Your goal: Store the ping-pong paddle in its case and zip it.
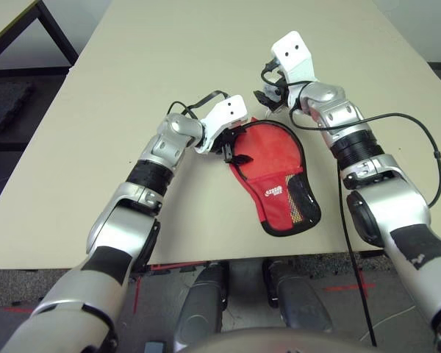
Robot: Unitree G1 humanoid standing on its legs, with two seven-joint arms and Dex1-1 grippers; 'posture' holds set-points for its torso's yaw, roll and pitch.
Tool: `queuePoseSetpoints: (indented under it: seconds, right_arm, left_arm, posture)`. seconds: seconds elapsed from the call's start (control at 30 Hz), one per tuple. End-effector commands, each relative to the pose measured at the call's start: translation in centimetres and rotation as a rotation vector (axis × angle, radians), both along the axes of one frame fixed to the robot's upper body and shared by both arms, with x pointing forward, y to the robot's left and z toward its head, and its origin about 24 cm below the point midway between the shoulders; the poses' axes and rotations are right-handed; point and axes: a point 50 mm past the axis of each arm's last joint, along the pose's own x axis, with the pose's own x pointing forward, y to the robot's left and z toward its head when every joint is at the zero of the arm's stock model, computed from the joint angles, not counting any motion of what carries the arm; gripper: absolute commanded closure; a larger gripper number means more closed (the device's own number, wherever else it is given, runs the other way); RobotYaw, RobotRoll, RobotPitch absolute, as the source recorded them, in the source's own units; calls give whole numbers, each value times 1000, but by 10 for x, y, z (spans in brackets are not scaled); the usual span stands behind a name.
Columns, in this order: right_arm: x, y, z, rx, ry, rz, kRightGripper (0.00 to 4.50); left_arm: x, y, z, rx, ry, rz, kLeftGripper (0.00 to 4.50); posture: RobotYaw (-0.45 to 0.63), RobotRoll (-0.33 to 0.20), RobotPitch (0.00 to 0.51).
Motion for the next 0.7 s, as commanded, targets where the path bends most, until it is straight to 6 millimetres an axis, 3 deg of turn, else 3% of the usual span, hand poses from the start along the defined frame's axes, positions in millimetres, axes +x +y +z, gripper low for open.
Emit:
queuePoseSetpoints:
  seconds: [0.03, 0.27, 0.3, 0.4, 0.7]
  right_arm:
    - [3, 2, -4, -53, -16, -2, 0]
    - [5, -4, -14, -142, -34, -29, 0]
    - [5, -5, -15, -146, -34, -36, 173]
    - [5, -6, -17, -152, -41, -51, 867]
    - [7, -11, -13, -154, -77, -82, 3866]
  left_arm:
    - [-6, 3, -21, 37, 78, 13, 20]
    - [-8, 3, -19, 28, 81, 15, 20]
    - [-8, 3, -19, 26, 82, 14, 1]
    - [-9, 2, -18, 22, 83, 13, 0]
    - [-10, 0, -18, 13, 86, 11, 0]
  posture:
    - [-32, 0, 182]
    - [-21, 0, 182]
    - [-21, 0, 182]
    - [-19, 0, 181]
    - [-22, 0, 183]
